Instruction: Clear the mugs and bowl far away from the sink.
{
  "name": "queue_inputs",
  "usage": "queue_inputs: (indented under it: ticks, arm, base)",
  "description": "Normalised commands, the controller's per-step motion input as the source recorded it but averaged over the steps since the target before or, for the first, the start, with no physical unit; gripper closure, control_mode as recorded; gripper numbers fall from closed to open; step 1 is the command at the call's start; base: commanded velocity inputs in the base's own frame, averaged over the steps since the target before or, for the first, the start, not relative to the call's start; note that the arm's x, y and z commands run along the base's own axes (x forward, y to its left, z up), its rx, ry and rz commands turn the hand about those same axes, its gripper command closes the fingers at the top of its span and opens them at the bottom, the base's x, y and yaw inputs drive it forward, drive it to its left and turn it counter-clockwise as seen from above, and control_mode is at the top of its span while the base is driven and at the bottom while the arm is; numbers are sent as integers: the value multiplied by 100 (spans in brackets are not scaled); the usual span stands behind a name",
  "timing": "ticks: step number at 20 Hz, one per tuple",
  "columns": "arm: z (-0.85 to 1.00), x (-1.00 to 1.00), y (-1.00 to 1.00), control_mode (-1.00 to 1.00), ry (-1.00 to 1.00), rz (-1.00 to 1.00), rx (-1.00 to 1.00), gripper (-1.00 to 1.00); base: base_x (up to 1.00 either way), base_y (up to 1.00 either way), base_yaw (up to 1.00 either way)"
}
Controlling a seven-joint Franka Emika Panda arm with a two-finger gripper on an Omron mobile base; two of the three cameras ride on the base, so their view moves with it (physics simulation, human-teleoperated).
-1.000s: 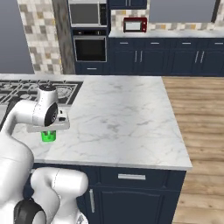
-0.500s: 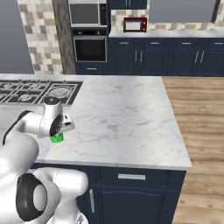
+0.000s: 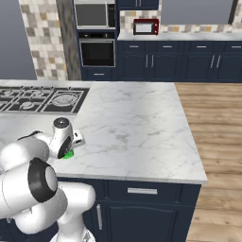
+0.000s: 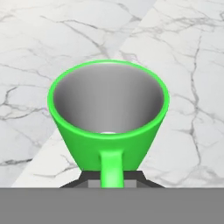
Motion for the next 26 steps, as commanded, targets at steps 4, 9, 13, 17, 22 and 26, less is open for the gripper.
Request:
queue_inputs:
  ticks: [4, 9, 13, 17, 22, 26]
  arm:
    - [-13, 30, 0, -100, 0, 4, 0, 100]
    - [0, 6, -7, -100, 2, 1, 0, -100]
    - [38, 0, -7, -100, 5, 0, 0, -100]
    - [77, -6, 0, -100, 5, 1, 1, -100]
    - [100, -36, 0, -100, 2, 0, 1, -100]
    - [96, -75, 0, -100, 0, -1, 3, -100]
  base:
    - [0, 0, 0]
    - [0, 0, 0]
    - [0, 0, 0]
    - [0, 0, 0]
    - [0, 0, 0]
    - [0, 0, 0]
